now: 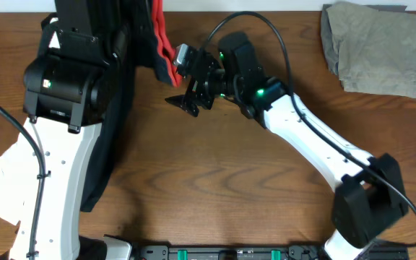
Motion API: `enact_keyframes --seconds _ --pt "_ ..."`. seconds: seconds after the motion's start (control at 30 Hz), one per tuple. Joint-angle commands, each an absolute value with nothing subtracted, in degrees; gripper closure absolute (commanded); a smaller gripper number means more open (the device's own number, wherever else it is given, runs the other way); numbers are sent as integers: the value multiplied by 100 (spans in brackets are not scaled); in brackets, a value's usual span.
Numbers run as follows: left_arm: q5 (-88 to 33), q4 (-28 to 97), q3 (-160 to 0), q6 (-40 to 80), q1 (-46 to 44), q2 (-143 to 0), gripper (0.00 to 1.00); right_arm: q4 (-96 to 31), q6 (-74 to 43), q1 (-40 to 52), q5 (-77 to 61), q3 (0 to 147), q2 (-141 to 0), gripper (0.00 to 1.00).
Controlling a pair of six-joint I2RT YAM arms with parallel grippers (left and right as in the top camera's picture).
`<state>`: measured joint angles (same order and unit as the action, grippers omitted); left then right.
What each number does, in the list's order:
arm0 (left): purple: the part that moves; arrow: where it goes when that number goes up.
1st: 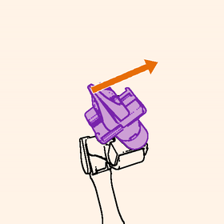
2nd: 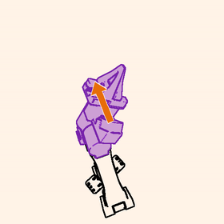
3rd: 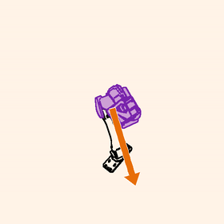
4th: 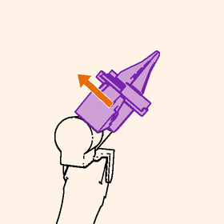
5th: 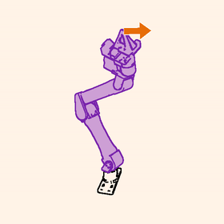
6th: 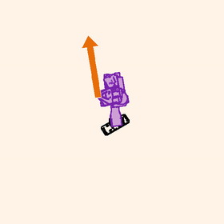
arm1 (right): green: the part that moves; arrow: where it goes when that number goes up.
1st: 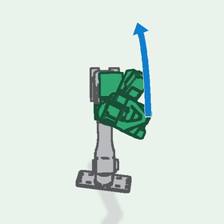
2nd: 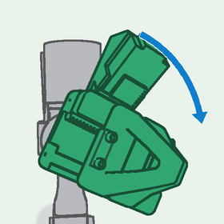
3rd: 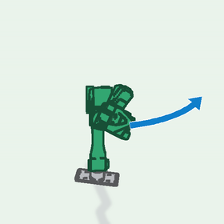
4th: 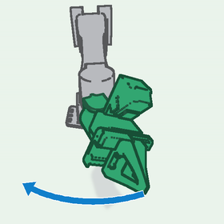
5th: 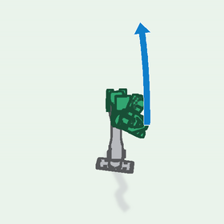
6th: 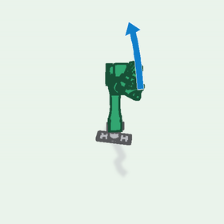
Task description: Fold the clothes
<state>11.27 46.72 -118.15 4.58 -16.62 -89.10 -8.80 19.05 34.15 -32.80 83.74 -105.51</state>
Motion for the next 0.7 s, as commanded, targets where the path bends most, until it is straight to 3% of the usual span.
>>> enact_keyframes --seconds 0.0,0.23,0.67 --pt "1063 4766 -11896 607 -1686 -8759 94 -694 1841 3417 -2967 8458 -10659 1" --pt "502 4952 -11896 676 -1686 -8333 94 -305 1841 3371 -2840 8458 -10807 1" --pt "513 5162 -11896 740 -1680 -7881 94 -235 1584 3109 -2910 8460 -10809 1"
